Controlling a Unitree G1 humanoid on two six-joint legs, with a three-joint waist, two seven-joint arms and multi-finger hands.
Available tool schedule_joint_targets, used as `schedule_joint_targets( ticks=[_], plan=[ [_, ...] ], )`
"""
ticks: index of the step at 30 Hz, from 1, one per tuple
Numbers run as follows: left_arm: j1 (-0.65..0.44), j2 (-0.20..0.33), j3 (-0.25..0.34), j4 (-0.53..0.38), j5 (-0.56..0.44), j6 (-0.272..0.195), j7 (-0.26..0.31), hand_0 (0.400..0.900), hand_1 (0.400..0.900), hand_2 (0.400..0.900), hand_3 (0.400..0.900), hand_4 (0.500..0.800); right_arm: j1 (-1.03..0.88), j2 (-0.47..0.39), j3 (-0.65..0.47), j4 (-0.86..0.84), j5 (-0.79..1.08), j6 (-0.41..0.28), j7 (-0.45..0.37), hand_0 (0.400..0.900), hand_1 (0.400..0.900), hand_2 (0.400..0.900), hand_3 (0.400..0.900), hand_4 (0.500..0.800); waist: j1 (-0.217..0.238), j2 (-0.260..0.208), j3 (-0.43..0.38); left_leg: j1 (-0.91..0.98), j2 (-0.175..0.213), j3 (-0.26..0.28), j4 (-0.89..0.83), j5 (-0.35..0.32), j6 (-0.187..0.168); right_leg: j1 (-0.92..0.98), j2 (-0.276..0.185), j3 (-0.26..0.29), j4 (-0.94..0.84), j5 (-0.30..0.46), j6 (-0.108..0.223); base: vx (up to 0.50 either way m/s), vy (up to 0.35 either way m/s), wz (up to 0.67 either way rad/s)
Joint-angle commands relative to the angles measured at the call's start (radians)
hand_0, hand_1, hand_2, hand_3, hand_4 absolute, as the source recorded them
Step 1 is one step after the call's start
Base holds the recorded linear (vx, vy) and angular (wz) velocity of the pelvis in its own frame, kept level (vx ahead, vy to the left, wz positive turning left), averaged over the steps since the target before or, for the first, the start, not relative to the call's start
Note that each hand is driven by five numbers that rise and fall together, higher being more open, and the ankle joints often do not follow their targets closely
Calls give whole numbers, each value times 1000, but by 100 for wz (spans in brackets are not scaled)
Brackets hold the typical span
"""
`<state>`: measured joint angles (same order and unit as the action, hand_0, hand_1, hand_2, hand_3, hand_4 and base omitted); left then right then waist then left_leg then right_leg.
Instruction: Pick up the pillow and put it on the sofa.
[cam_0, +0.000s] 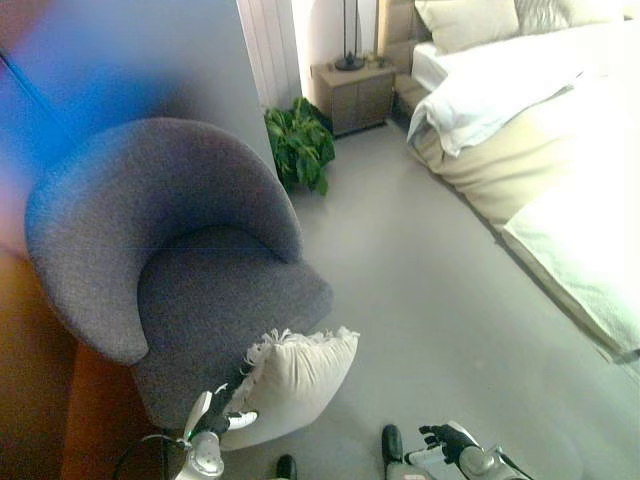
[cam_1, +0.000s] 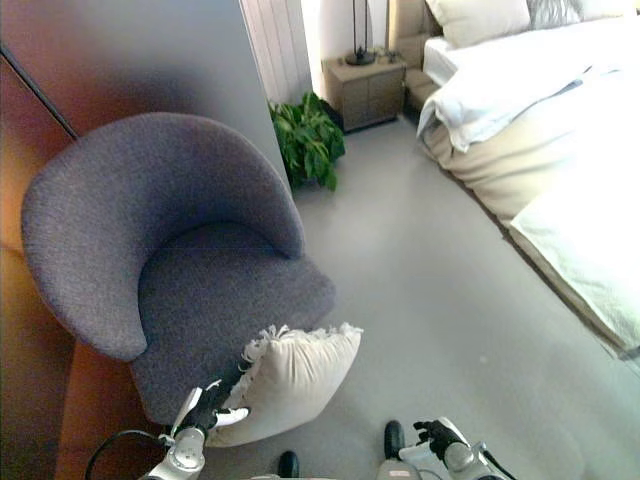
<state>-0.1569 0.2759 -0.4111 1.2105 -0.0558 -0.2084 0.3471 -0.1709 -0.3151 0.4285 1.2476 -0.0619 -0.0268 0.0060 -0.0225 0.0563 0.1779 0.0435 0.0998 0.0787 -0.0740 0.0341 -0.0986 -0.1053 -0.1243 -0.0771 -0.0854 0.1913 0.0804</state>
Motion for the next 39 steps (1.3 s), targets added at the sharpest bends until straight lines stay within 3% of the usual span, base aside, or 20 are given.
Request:
schedule_joint_targets(
  ticks=[1, 10, 23, 39],
  plan=[
    [-180, 35, 5, 33, -42, -15, 72, 900, 900, 900, 900, 800, -94, -11, 64, 34, 31, -10, -30, 900, 900, 900, 900, 800, -29, -28, 85, -72, -91, 3, 69, -46, 98, 26, 9, 17, 90, -153, 17, -59, 1, -5],
    [-233, 28, 3, 39, -70, 15, 127, 900, 900, 900, 900, 800, -127, -11, 82, 7, 48, -12, -49, 900, 900, 900, 900, 800, -44, -38, 142, -115, -92, 12, 94, -43, 97, -15, 5, 39, 108, -146, 18, -28, -10, -3],
    [-367, 48, -11, 52, -141, 29, 125, 900, 900, 900, 900, 800, -247, 3, 131, -27, 86, -8, -75, 900, 900, 900, 900, 800, -53, -66, 245, -218, -88, 31, 149, -32, 87, -105, 13, 69, 111, -106, 8, -59, -23, -3],
    [-524, 78, 4, 103, -238, 14, 115, 900, 900, 900, 900, 800, -361, 13, 174, -74, 118, 6, -93, 900, 900, 900, 900, 800, -72, -97, 337, -325, -76, 62, 204, -14, 68, -219, 27, 83, 138, -72, 1, -38, -21, -3]
  ],
)
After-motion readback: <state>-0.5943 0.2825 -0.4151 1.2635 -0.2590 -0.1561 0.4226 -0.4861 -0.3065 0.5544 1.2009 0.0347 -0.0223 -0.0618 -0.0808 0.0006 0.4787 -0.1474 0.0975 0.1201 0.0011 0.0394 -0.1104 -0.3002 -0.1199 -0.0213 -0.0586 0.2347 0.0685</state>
